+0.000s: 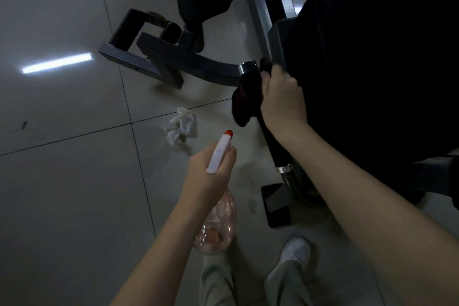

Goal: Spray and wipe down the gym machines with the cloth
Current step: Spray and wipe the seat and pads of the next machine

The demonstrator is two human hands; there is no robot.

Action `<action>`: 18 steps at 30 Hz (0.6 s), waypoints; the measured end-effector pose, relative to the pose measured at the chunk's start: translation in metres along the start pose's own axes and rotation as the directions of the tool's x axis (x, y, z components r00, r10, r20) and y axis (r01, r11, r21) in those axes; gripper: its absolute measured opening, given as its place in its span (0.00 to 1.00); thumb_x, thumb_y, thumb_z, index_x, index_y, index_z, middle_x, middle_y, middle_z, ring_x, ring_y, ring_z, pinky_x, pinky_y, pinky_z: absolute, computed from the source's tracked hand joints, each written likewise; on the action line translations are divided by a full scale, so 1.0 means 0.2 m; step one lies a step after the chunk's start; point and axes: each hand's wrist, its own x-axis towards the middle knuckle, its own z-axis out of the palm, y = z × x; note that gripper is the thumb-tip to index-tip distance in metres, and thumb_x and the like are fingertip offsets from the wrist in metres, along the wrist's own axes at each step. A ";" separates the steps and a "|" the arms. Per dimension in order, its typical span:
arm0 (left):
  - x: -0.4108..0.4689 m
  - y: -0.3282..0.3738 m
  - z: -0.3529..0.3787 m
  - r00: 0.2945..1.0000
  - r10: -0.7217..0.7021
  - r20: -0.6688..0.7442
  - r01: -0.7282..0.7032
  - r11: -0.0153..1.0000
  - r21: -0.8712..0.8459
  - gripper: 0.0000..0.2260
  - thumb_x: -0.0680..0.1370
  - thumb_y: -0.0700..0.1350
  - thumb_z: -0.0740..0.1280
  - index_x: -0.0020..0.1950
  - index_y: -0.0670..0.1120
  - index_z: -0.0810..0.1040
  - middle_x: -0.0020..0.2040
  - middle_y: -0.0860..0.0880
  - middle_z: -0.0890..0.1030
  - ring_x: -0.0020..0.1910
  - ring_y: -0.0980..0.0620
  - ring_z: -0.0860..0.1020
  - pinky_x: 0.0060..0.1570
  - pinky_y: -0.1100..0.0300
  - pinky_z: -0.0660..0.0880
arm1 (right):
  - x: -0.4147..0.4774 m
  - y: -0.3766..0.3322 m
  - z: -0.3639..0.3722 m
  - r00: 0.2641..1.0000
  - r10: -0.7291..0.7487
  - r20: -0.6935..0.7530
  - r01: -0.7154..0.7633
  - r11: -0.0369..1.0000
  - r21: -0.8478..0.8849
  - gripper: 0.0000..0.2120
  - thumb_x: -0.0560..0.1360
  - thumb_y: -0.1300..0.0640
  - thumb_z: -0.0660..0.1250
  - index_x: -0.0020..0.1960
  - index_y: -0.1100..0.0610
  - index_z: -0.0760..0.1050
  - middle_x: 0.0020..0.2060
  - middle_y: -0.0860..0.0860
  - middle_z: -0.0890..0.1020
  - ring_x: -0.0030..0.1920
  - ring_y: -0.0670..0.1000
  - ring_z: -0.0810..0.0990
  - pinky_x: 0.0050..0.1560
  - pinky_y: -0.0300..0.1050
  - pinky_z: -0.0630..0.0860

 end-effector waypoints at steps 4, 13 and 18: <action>0.04 -0.01 -0.04 1.000 -0.001 -0.024 0.000 1.000 -0.023 0.10 0.77 0.49 0.64 0.43 0.42 0.75 0.37 0.43 0.74 0.37 0.51 0.72 0.38 0.54 0.71 | 0.06 -0.10 0.11 0.994 -0.061 0.088 0.062 0.998 -0.002 0.31 0.79 0.45 0.58 0.75 0.59 0.55 0.68 0.59 0.66 0.65 0.58 0.68 0.59 0.50 0.70; 0.06 -0.01 -0.10 1.000 0.006 -0.021 -0.007 0.999 -0.036 0.17 0.78 0.49 0.64 0.44 0.33 0.74 0.37 0.44 0.73 0.38 0.51 0.72 0.38 0.55 0.71 | 0.32 -0.12 -0.05 0.989 0.065 0.130 -0.084 0.986 0.144 0.12 0.81 0.60 0.52 0.53 0.59 0.74 0.47 0.56 0.77 0.48 0.54 0.77 0.49 0.47 0.75; 0.07 0.00 -0.09 0.999 0.003 -0.047 -0.004 1.000 -0.012 0.21 0.74 0.54 0.63 0.44 0.33 0.73 0.39 0.33 0.75 0.36 0.47 0.75 0.35 0.50 0.73 | 0.28 -0.16 0.01 0.929 -0.063 0.365 0.060 0.998 0.019 0.21 0.73 0.38 0.65 0.49 0.56 0.72 0.40 0.48 0.72 0.39 0.46 0.72 0.35 0.41 0.66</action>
